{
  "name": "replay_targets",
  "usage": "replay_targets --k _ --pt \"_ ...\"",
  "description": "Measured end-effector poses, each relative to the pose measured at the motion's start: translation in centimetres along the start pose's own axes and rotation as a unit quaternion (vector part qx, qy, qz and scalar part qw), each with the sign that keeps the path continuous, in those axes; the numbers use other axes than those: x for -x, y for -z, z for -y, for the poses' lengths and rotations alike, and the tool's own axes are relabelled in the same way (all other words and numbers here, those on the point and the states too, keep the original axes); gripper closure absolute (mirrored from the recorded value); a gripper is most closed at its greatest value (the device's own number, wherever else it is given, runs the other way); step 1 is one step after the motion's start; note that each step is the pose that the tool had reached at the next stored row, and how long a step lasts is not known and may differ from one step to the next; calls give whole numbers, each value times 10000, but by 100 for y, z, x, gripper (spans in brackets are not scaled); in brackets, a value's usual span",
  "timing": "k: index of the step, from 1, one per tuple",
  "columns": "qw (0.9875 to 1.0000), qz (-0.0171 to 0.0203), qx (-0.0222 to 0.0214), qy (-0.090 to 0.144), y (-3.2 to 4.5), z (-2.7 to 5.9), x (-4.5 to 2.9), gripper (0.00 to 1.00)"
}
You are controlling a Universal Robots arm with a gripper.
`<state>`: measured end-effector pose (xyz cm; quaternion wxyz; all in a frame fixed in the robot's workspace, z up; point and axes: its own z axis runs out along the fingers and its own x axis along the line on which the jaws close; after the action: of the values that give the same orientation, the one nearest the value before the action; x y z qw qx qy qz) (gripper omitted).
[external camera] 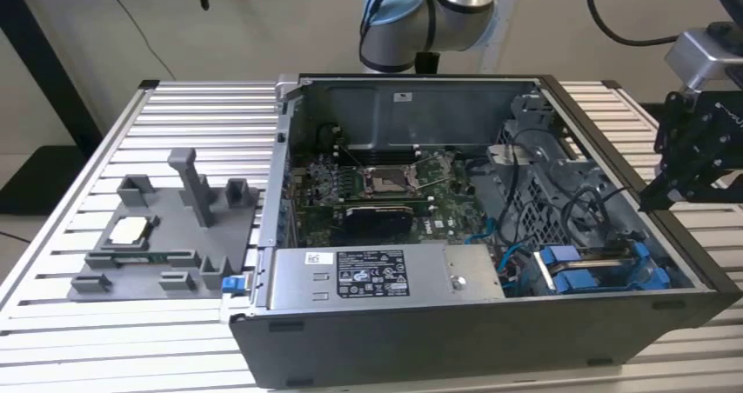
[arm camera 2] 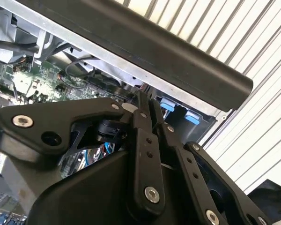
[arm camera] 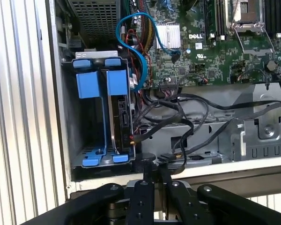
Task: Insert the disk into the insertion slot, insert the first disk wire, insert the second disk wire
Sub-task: 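Insert the second disk wire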
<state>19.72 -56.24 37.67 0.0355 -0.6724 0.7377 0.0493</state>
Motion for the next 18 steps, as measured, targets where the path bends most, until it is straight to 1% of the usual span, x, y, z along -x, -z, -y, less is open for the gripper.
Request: replay_targets --k 6,7,11,14,18 --pt "10000 1 0 0 2 -3 -1 83" --pt "10000 0 0 0 9 -9 0 84" --pt "10000 0 0 0 57 -59 1 84" --pt "10000 0 -6 0 67 -104 0 84" --pt "10000 -3 -10 1 66 -106 -1 84"
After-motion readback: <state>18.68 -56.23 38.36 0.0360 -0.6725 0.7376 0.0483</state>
